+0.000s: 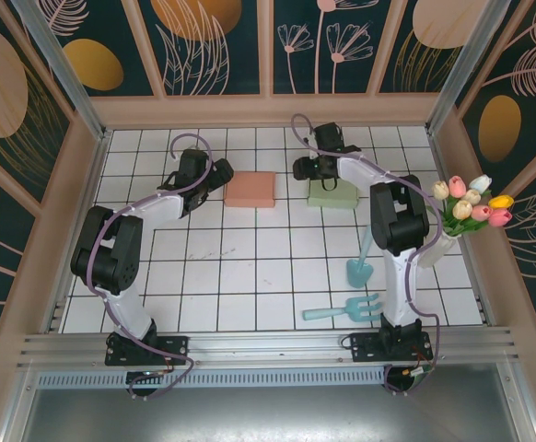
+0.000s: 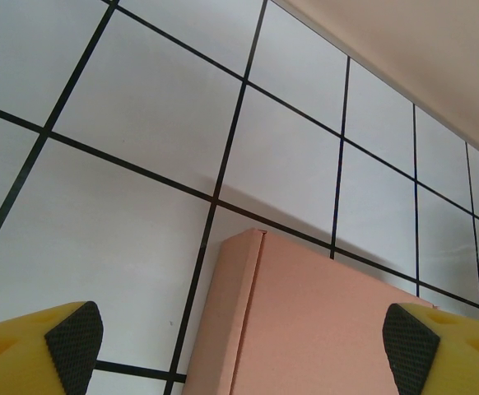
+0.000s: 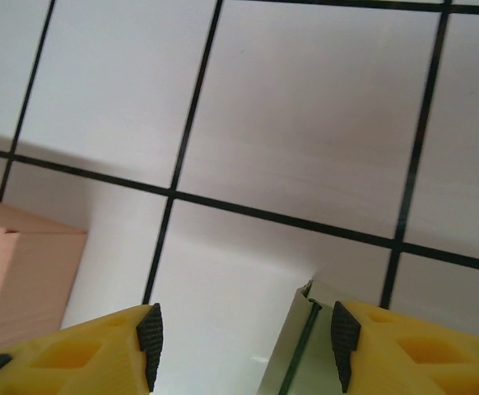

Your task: Fold the paper box

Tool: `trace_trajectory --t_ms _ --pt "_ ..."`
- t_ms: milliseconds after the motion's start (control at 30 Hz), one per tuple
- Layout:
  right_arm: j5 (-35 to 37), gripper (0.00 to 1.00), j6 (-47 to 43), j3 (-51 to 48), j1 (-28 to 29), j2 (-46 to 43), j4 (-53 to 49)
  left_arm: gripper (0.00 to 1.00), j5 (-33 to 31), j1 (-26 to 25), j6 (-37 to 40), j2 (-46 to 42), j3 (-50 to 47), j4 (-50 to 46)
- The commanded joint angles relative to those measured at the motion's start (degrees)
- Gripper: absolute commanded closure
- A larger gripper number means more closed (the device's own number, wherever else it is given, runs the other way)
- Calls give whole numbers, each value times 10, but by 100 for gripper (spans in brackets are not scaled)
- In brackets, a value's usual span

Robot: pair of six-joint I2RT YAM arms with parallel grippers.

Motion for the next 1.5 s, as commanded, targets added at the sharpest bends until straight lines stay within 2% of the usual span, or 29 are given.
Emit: trace_trajectory --t_ms 0,167,300,467,567,667,700,733,867,1033,1067,1167,1233,1300,1467 --pt "-34 42 -5 -25 9 -20 -36 10 -8 4 2 -22 -7 -4" --pt "-2 41 13 -84 11 -95 35 9 -41 4 16 -37 -3 -10" --pt "57 40 27 -150 10 -171 97 6 -84 5 51 -64 -11 4" --pt "99 38 40 -273 -11 -286 192 1 -138 8 106 -109 -54 53" --pt "155 36 31 -364 -26 -365 259 2 -177 11 142 -150 -99 87" --pt "171 26 21 -452 -55 -440 340 2 -245 10 185 -191 -145 136" --pt "171 19 20 -482 -67 -460 365 1 -272 11 206 -203 -166 168" --pt "164 3 10 -510 -79 -479 390 2 -293 12 231 -212 -189 202" --pt "180 1 -20 -619 -111 -532 501 1 -360 15 312 -231 -293 377" --pt "205 1 -15 -709 -154 -543 621 1 -393 27 344 -209 -318 392" --pt "201 1 -10 -722 -162 -540 645 1 -380 31 345 -214 -315 370" --pt "183 1 -1 -761 -183 -530 717 1 -364 45 350 -227 -334 386" --pt "182 1 11 -775 -199 -514 748 1 -375 59 362 -227 -353 418" --pt "164 1 24 -785 -218 -495 772 2 -359 74 357 -239 -359 406" --pt "121 1 24 -813 -237 -409 884 2 -272 129 337 -260 -386 433"
